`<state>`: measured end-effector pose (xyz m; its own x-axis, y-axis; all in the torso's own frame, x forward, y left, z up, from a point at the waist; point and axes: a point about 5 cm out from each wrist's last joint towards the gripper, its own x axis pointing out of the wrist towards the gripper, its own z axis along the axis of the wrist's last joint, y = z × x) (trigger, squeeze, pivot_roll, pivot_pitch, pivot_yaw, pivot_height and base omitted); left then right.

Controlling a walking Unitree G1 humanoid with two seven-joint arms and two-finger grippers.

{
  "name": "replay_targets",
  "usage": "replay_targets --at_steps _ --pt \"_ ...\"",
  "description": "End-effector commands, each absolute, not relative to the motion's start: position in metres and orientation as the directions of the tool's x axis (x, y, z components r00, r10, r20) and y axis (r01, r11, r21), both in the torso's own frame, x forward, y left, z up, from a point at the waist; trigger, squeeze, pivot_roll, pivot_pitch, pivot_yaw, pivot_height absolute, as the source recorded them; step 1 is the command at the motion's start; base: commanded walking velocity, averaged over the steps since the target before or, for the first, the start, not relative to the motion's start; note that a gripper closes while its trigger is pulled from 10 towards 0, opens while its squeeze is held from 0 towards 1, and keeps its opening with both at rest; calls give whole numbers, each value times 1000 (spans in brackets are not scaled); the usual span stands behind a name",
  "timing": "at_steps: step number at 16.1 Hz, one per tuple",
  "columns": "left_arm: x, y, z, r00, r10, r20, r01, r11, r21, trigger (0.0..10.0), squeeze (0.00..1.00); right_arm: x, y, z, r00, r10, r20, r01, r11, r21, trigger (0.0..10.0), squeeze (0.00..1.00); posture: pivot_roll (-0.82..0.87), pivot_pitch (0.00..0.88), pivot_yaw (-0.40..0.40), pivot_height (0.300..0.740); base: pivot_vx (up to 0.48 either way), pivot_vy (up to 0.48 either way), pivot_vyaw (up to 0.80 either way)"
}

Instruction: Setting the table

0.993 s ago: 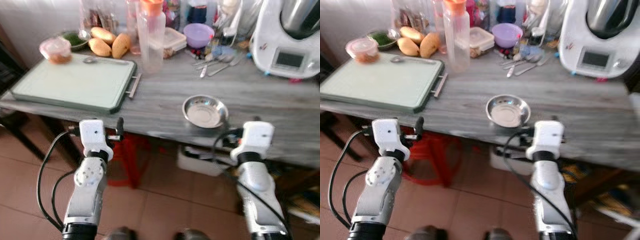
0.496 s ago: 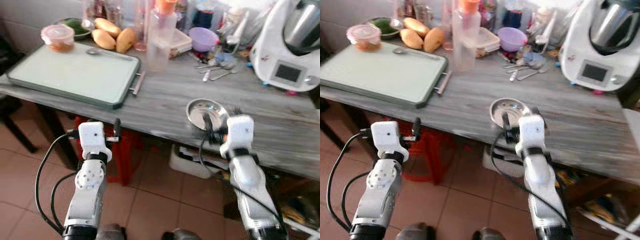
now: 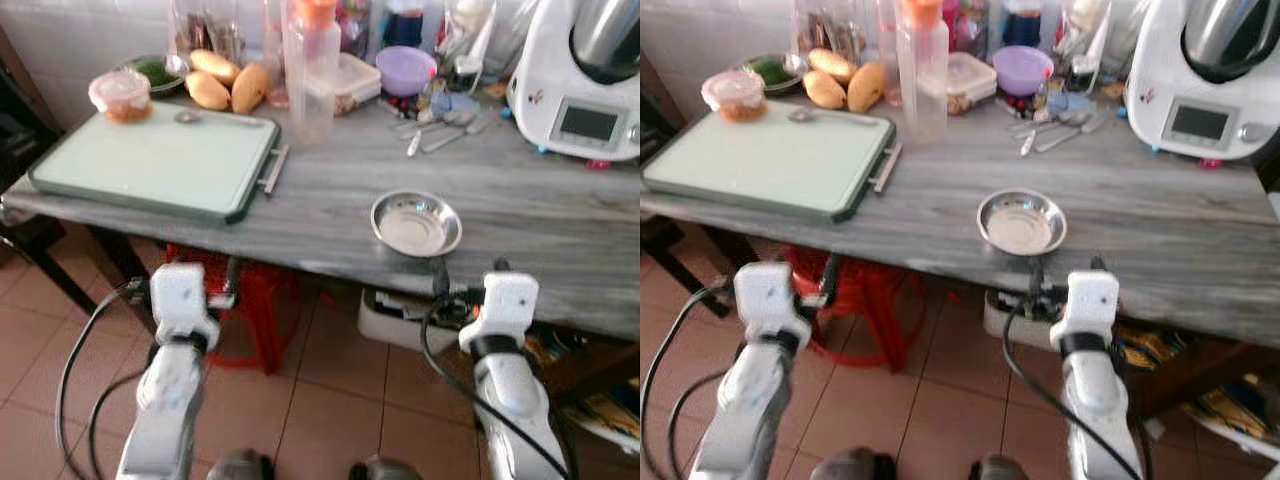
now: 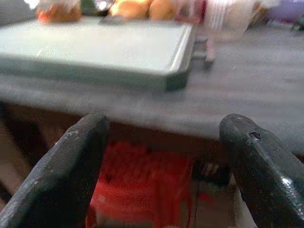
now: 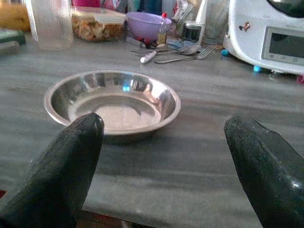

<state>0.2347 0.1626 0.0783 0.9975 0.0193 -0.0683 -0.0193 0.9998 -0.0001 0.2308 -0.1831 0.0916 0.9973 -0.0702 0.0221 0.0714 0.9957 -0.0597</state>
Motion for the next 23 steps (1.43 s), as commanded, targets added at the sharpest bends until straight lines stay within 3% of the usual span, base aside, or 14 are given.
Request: replay_targets --at_steps 1,3,6,14,16,20,23 --pt "232 169 81 997 36 -65 -36 999 -7 10000 0 229 -185 102 996 -74 56 76 997 -25 10000 0 18 0 7 740 0 0 0" --pt "217 182 79 992 79 -98 -83 996 -37 10000 0 211 -196 105 994 -99 47 100 995 -19 10000 0 24 0 3 740 0 0 0" --pt "221 172 81 995 -8 -101 8 1000 -2 10000 0 214 -194 102 997 -76 7 76 984 -160 10000 0 12 0 3 740 0 0 0" --pt "227 167 85 990 -76 -121 72 997 -36 10000 0 219 -189 114 994 -112 18 113 987 -116 10000 0 -18 0 10 740 0 0 0" --pt "237 156 92 988 -125 -95 121 992 -46 10000 0 223 -192 109 991 -130 -11 130 990 -54 10000 0 -15 0 13 740 0 0 -800" --pt "240 154 95 987 -133 -86 129 990 -56 10000 0 224 -188 110 997 -83 8 84 989 -123 10000 0 -11 0 10 740 0 0 -800" --pt "241 154 96 987 -135 -87 131 990 -55 10000 0 223 -185 109 997 -80 0 80 995 -60 10000 0 -11 0 12 740 0 0 -267"
